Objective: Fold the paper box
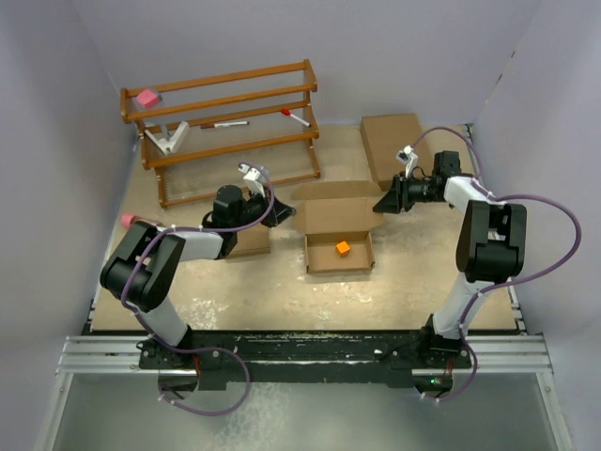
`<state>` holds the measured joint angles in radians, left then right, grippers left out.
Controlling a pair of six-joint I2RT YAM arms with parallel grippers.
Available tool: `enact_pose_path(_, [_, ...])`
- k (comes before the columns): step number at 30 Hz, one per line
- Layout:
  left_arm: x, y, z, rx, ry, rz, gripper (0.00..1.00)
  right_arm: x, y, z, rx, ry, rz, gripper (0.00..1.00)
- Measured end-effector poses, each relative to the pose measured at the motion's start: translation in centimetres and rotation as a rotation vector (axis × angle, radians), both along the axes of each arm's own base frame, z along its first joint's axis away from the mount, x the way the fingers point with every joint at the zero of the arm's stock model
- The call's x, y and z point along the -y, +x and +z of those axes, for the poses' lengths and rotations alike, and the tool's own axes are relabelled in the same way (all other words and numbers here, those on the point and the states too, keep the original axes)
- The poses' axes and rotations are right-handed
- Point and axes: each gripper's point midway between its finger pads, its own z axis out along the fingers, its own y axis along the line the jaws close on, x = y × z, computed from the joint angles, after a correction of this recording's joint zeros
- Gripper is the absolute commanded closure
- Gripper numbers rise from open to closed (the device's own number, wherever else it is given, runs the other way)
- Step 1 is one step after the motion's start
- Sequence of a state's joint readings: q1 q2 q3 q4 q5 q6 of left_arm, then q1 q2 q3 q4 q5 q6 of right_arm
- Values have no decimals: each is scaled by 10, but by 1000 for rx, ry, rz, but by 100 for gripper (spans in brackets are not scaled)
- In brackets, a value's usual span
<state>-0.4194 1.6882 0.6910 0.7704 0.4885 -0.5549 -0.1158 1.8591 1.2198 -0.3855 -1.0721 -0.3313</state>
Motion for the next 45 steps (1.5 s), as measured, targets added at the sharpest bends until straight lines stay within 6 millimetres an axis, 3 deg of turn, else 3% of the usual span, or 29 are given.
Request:
enact_pose_path(3, [0, -1, 0, 0, -1, -3, 96, 0, 0, 2, 9, 3, 8, 64])
enact_pose_path(11, [1, -1, 0, 2, 0, -8, 93, -2, -2, 4, 27, 10, 31, 100])
enact_pose_path(17, [1, -3, 1, -3, -6, -21, 81, -4, -5, 11, 49, 24, 67, 100])
enact_pose_path(30, [7, -9, -3, -62, -60, -115, 74, -6, -12, 15, 84, 32, 117, 100])
enact_pose_path(33, [8, -13, -4, -76, -61, -135, 77, -6, -12, 15, 85, 33, 118, 100])
enact_pose_path(38, [9, -13, -4, -84, -60, -142, 94, -6, -12, 15, 86, 32, 117, 100])
enact_pose_path(45, [9, -8, -4, -89, -29, -120, 96, -9, -9, 24, 124, 13, 113, 100])
